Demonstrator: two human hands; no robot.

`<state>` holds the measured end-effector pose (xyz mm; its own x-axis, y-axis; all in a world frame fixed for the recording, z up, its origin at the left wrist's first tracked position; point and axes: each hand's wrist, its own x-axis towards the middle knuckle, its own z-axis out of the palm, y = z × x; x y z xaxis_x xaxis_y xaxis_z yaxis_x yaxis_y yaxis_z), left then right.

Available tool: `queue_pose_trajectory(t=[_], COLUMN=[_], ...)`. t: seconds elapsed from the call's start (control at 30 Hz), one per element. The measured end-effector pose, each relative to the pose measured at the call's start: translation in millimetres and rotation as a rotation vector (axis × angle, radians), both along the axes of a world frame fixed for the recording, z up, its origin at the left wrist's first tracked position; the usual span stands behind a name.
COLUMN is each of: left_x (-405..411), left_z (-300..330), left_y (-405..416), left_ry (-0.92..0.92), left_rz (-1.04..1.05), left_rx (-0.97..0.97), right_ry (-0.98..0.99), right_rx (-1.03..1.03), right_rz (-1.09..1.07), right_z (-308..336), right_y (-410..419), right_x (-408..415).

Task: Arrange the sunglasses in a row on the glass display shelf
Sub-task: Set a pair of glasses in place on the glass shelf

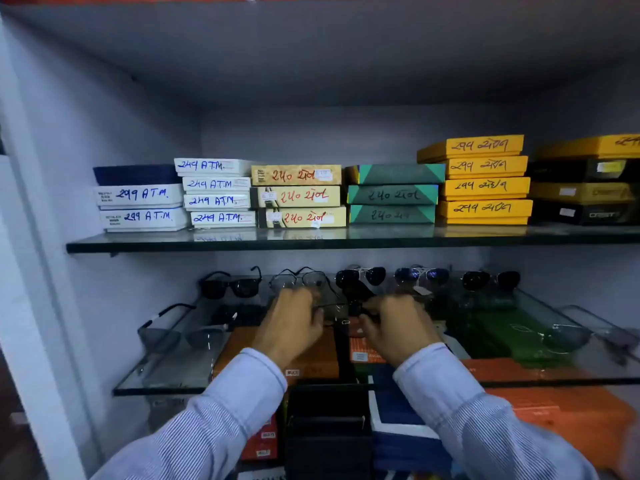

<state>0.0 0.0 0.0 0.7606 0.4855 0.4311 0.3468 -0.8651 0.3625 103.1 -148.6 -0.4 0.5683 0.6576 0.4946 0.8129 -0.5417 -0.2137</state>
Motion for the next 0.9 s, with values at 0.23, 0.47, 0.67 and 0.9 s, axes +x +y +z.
queue_pose_trajectory(t=[0.23, 0.47, 0.67, 0.9], left_x=[29, 32, 7, -39], left_z=[-4, -7, 6, 34], left_y=[14, 23, 32, 52], left_ry=[0.187, 0.134, 0.051, 0.003], left_rz=[0.027, 0.045, 0.054, 0.186], left_rx=[0.012, 0.053, 0.025, -0.045], right_ry=[0.102, 0.173, 0.27, 0.584], right_rx=[-0.108, 0.018, 0.161, 0.229], right_rz=[-0.127, -0.06, 0.033, 0.077], right_z=[0, -2, 18, 40], right_y=[31, 32, 26, 43], right_x=[12, 19, 13, 9])
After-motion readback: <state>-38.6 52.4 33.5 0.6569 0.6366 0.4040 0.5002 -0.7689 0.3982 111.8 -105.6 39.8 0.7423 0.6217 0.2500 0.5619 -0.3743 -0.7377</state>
